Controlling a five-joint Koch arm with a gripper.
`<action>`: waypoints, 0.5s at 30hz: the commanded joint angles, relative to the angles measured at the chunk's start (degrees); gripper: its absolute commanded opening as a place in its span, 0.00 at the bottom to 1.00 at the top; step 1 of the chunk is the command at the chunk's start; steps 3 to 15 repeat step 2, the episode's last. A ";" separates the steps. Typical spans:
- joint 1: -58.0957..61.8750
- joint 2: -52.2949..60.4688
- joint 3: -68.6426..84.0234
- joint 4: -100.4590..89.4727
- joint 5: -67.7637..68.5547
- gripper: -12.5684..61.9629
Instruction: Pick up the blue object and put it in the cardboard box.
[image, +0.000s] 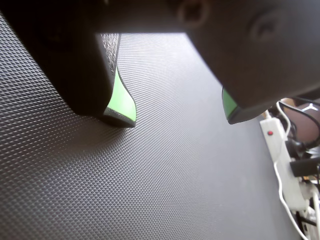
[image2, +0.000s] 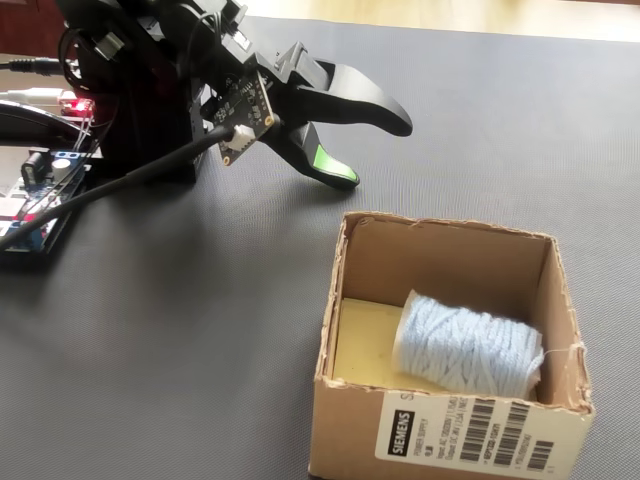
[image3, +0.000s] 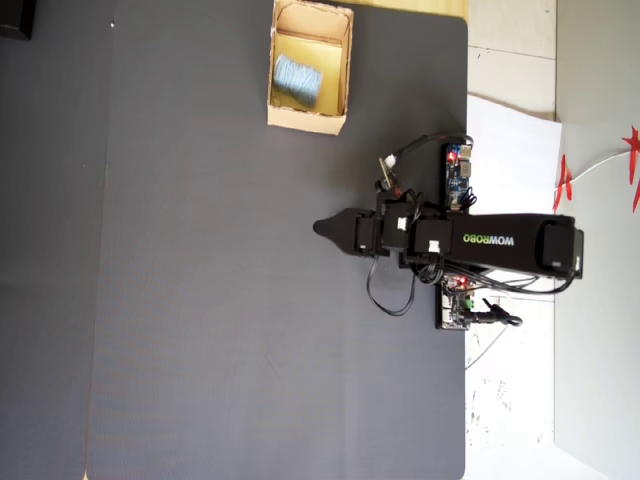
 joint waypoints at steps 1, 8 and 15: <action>0.00 4.75 2.20 5.98 1.23 0.63; 0.00 4.75 2.20 5.89 1.23 0.63; 0.00 4.75 2.20 5.89 1.23 0.63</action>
